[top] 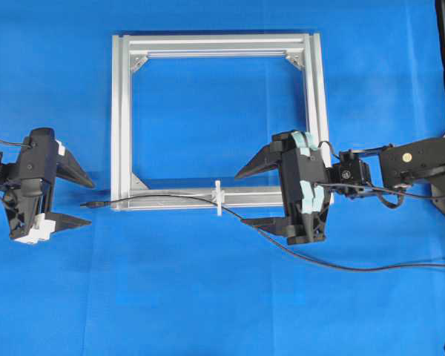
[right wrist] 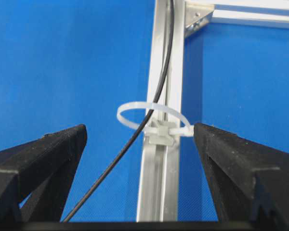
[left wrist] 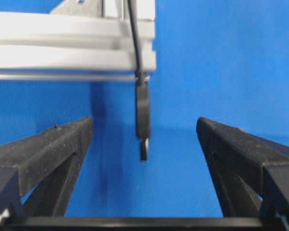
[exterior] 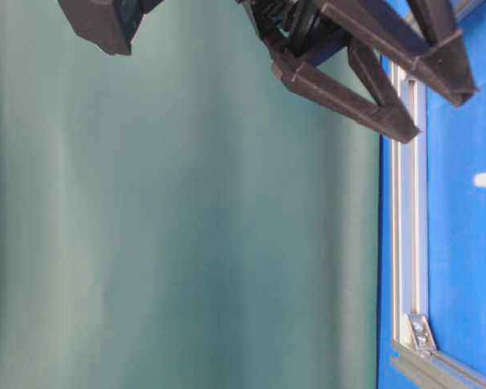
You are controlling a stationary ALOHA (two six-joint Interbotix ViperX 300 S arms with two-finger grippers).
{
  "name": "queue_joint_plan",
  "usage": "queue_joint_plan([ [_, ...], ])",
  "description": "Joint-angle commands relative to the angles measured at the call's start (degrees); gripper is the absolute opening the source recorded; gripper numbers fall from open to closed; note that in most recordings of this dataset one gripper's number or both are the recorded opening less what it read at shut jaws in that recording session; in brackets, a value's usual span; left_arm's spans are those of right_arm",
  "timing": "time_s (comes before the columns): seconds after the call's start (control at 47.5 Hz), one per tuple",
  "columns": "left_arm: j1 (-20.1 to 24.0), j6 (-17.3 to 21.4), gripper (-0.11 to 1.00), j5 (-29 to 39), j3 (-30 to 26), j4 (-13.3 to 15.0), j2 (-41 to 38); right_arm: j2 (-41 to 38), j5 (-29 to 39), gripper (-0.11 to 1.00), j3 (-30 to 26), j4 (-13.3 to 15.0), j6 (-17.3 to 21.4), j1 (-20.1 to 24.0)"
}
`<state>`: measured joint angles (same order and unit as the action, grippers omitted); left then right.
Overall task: Insert the wire through the string loop located in the center.
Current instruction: 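Open the left gripper to release the cable beside the frame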
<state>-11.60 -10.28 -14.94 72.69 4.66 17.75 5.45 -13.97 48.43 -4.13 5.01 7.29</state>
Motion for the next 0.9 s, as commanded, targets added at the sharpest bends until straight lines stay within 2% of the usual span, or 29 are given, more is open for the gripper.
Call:
queue_joint_plan([
  [0.0, 0.1, 0.3, 0.90, 0.3, -1.6, -0.3, 2.7, 1.5, 0.6, 0.90, -1.5, -0.2, 0.1, 0.1],
  [0.379, 0.1, 0.6, 0.90, 0.4, -1.5, -0.3, 11.9, 5.8, 5.4, 0.90, -2.9, 0.0, -0.2, 0.1],
  [0.883, 0.4, 0.5, 0.90, 0.4, -2.0, -0.2, 12.2, 8.0, 5.8, 0.90, -2.3, 0.2, -0.3, 0.0],
])
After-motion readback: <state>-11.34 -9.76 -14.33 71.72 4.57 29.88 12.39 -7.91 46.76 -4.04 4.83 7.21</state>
